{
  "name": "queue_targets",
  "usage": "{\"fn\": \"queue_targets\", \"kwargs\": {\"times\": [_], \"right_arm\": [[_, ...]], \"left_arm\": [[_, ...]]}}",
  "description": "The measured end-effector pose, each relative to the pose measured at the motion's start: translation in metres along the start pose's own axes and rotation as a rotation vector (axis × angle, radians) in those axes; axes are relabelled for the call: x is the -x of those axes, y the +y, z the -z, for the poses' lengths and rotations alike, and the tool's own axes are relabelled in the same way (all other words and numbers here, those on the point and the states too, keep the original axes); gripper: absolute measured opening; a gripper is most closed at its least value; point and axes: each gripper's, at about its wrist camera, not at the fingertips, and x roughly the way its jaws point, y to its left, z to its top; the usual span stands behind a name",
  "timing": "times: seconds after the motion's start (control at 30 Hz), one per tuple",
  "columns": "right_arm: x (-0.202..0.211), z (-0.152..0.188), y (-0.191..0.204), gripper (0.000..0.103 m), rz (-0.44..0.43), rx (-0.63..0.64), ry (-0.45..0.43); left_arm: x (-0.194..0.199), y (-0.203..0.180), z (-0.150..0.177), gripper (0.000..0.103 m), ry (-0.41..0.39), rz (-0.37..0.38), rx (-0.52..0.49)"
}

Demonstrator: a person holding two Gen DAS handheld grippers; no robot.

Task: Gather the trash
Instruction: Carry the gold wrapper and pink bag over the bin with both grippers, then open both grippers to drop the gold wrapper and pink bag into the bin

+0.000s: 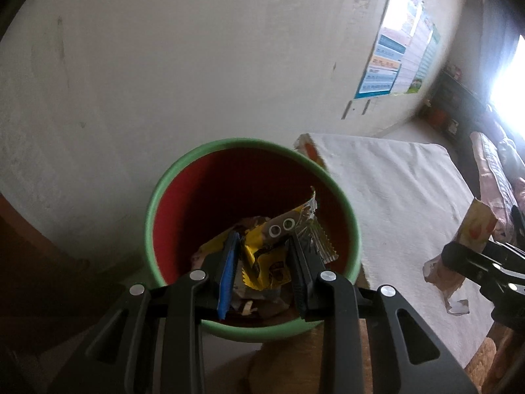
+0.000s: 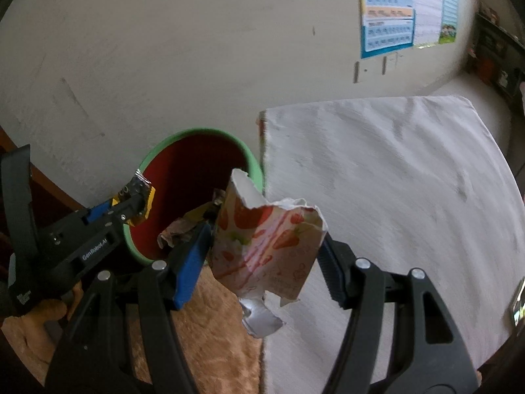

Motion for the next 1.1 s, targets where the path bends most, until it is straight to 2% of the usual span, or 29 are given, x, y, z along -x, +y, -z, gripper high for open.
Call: {"fn": "queue_targets", "kwargs": {"times": [0.83, 1.0, 1.1], "right_arm": [[-0.045, -0.048, 0.06, 0.062, -0.008, 0.16, 0.007], [-0.044, -0.047, 0.06, 0.069, -0.004, 0.151, -0.001], [-0.042, -0.044, 0.052, 0.074, -0.002, 0.129, -0.001]], "left_arm": [[-0.022, 0.042, -0.011, 0.029, 0.012, -0.035, 0.085], [-0.029, 0.043, -0.017, 0.032, 0.005, -0.05, 0.08], [-0.031, 0.042, -0.021, 0.039, 0.001, -0.052, 0.078]]}}
